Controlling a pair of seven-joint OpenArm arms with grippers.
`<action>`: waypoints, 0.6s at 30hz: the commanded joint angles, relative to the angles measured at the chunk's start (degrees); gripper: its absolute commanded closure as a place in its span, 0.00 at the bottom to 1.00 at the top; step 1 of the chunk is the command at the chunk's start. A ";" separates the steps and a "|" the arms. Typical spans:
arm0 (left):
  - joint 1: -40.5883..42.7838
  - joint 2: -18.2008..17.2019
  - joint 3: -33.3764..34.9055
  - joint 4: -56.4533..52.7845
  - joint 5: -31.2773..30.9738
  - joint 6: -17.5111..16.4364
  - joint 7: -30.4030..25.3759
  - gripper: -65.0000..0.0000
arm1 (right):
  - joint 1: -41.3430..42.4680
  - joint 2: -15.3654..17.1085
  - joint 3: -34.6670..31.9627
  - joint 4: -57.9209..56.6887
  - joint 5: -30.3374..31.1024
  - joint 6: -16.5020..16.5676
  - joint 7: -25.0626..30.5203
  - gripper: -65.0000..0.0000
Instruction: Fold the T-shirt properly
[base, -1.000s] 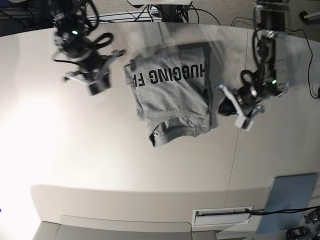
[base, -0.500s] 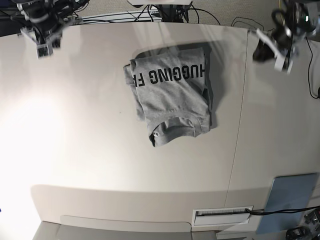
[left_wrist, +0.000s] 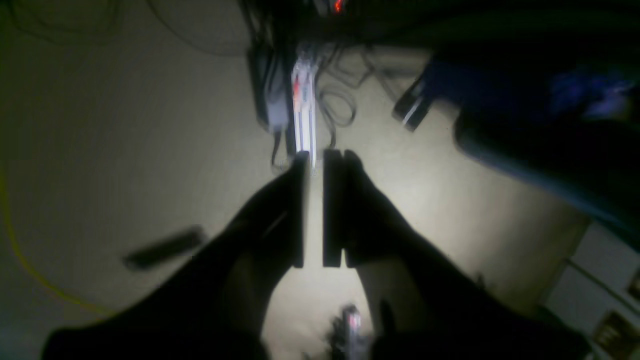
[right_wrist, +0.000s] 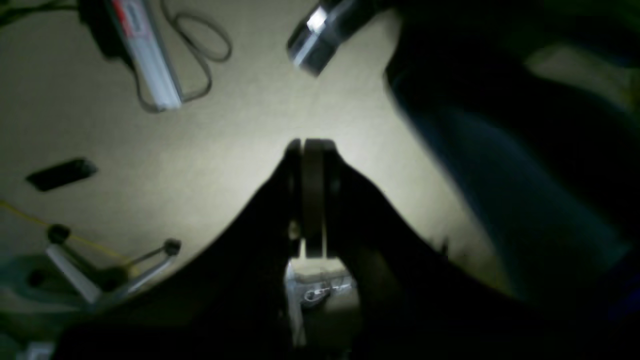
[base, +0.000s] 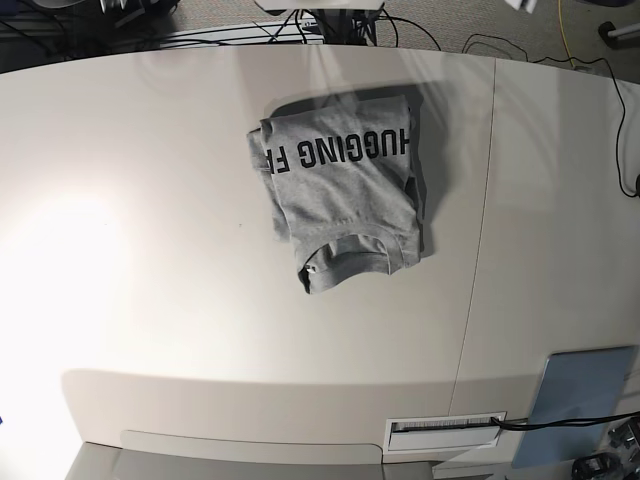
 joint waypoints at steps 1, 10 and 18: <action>-0.42 -0.37 0.68 -3.02 0.57 -0.65 -1.09 0.88 | 1.09 0.39 0.28 -3.54 -1.07 -0.52 1.18 1.00; -17.51 -0.26 9.33 -34.47 8.85 4.02 -10.82 0.80 | 23.32 4.39 0.28 -49.79 -4.87 6.34 15.26 1.00; -33.35 3.37 16.61 -46.45 11.87 14.62 -12.61 0.80 | 39.63 6.45 -0.07 -73.68 -4.90 11.52 27.98 1.00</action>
